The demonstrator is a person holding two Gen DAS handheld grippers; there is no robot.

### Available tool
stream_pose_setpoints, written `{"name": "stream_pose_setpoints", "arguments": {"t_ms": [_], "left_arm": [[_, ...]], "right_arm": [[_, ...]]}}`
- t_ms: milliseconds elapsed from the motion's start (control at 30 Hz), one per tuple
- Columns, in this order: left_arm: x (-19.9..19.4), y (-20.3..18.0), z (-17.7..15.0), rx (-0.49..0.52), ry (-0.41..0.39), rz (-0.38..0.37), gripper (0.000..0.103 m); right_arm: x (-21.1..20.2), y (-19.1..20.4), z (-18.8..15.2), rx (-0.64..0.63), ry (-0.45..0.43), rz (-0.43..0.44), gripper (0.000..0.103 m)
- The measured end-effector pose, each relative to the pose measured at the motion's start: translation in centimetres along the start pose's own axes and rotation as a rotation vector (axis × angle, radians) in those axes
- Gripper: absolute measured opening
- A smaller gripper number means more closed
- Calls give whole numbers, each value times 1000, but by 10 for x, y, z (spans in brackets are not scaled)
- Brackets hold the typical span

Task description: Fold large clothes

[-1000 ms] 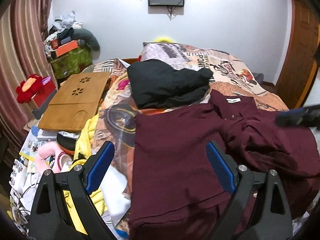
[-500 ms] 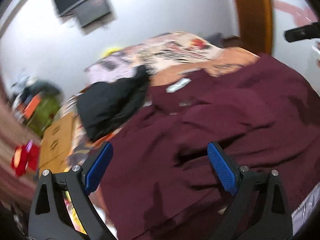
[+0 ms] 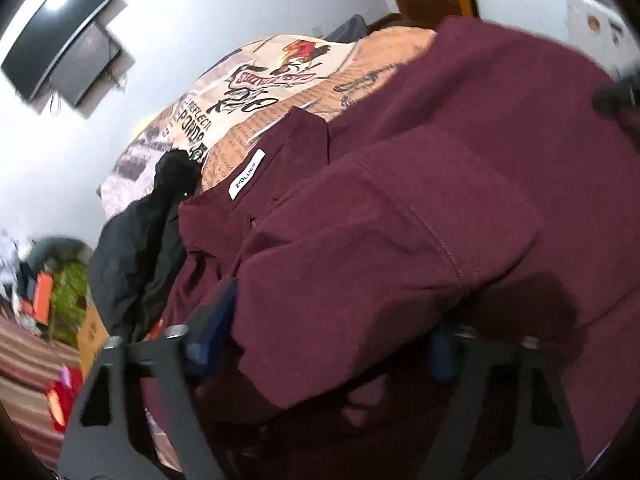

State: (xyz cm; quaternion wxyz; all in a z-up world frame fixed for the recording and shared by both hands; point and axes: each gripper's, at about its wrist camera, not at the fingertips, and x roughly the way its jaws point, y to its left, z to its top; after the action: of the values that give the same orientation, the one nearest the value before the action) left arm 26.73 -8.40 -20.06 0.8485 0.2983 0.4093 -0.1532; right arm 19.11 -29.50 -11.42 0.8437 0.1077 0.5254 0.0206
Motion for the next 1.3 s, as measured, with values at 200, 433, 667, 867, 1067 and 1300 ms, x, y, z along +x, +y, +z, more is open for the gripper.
{"name": "stream_pose_setpoints", "arguments": {"t_ms": [200,433,667,867,1067,1300], "left_arm": [[-35,54,7,-298,-110,-59,11],[-73,150,-34,-620,-160,3,4],[-60,192,-136,-871,-44,24,5],[-12,163,-198,-893,152,-62,13],[-7,146,-218,-914,214,-81,35],[-47,187,-229,-952,155,70,62]], "right_arm": [[-5,-8,-6,18,-16,-17,52],[-22,-8,6,4,-94,-19,52],[12,-8,-6,46,-6,10,52],[11,-13,-14,88,1,51,57],[5,-11,-12,62,2,30,57],[-8,-5,3,-64,-49,-19,57]]}}
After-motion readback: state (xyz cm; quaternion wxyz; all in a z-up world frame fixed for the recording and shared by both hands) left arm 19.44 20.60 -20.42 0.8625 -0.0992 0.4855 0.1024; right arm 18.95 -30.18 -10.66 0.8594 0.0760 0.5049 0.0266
